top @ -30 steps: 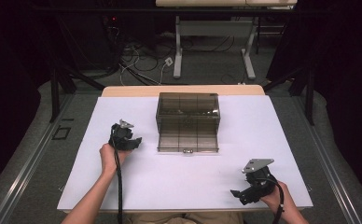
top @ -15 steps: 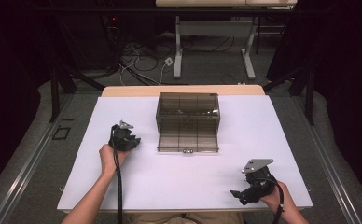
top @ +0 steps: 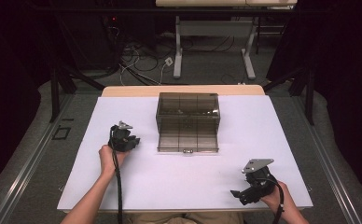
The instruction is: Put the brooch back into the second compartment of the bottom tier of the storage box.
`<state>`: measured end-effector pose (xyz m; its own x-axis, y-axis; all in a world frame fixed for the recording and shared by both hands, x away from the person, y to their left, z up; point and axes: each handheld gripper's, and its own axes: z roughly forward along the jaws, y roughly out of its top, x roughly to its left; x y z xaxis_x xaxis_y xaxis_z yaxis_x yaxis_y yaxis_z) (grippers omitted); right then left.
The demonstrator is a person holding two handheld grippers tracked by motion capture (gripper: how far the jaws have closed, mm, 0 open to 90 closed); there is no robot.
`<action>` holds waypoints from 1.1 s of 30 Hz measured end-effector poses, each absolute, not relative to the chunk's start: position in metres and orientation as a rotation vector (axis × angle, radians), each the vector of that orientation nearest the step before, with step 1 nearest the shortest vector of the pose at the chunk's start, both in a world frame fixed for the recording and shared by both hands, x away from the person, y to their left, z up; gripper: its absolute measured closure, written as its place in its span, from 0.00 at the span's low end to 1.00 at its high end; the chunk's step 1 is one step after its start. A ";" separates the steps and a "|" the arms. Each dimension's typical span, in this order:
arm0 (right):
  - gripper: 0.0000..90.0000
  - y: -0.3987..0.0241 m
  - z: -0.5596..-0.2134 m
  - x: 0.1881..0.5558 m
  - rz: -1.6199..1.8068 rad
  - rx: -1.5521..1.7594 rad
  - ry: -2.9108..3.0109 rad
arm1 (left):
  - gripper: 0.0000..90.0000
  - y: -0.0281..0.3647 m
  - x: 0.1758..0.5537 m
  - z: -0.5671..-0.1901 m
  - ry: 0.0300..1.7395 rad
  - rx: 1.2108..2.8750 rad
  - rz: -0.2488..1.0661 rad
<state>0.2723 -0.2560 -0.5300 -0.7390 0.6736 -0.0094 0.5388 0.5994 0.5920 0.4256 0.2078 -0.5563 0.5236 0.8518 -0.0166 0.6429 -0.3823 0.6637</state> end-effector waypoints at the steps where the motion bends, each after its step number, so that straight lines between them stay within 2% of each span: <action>1: 0.00 -0.256 -0.531 0.273 0.862 0.994 2.597 | 0.82 0.208 0.425 -0.556 1.206 2.146 0.437; 33: 0.00 -0.258 -0.527 0.272 0.798 0.994 2.623 | 0.83 0.202 0.412 -0.540 1.141 2.122 0.451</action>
<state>0.2725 -0.2578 -0.5270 -0.7453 0.6665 -0.0162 0.5445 0.6226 0.5621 0.4118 0.2024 -0.5395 0.5566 0.8307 -0.0142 0.5964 -0.3876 0.7029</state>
